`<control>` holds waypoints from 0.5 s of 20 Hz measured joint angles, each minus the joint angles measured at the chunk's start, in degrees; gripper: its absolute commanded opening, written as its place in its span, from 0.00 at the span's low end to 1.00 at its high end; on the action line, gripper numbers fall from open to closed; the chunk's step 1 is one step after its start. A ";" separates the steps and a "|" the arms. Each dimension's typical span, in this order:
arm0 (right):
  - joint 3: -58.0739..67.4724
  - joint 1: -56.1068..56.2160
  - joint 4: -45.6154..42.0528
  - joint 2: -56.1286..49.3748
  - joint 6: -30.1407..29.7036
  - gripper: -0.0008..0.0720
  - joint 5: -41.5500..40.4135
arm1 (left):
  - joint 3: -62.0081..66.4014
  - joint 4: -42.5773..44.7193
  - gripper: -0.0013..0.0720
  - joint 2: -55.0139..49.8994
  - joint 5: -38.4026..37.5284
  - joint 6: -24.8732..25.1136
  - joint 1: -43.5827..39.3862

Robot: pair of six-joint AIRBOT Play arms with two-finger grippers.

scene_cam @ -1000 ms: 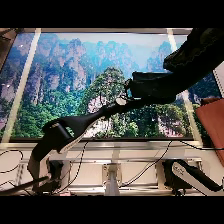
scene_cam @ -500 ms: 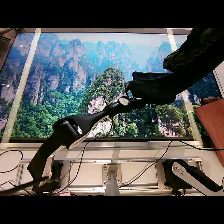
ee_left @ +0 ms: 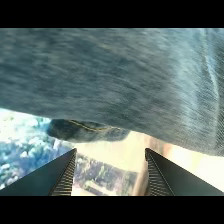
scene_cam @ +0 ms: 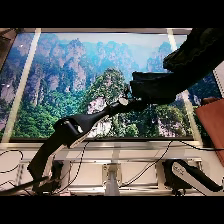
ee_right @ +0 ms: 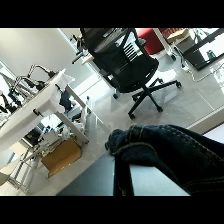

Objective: Fold the clothes and pants, and hang the long-sleeved shirts on hangers.

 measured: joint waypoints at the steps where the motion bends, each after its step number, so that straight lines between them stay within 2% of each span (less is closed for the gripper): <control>1: 0.00 0.00 0.02 0.00 0.00 0.09 0.24 | 0.02 -0.04 0.69 -0.13 0.61 -1.22 0.00; 7: 0.00 0.00 0.26 0.00 0.04 0.09 0.74 | 0.07 -0.26 0.62 -0.50 4.42 -6.93 0.00; 8: 0.00 0.00 0.31 0.00 0.04 0.09 0.83 | 0.07 -0.22 0.48 -0.50 5.16 -7.34 0.00; 10: 0.00 0.00 0.33 0.00 0.07 0.09 0.98 | 0.07 -0.07 0.39 -0.52 6.45 -7.89 0.00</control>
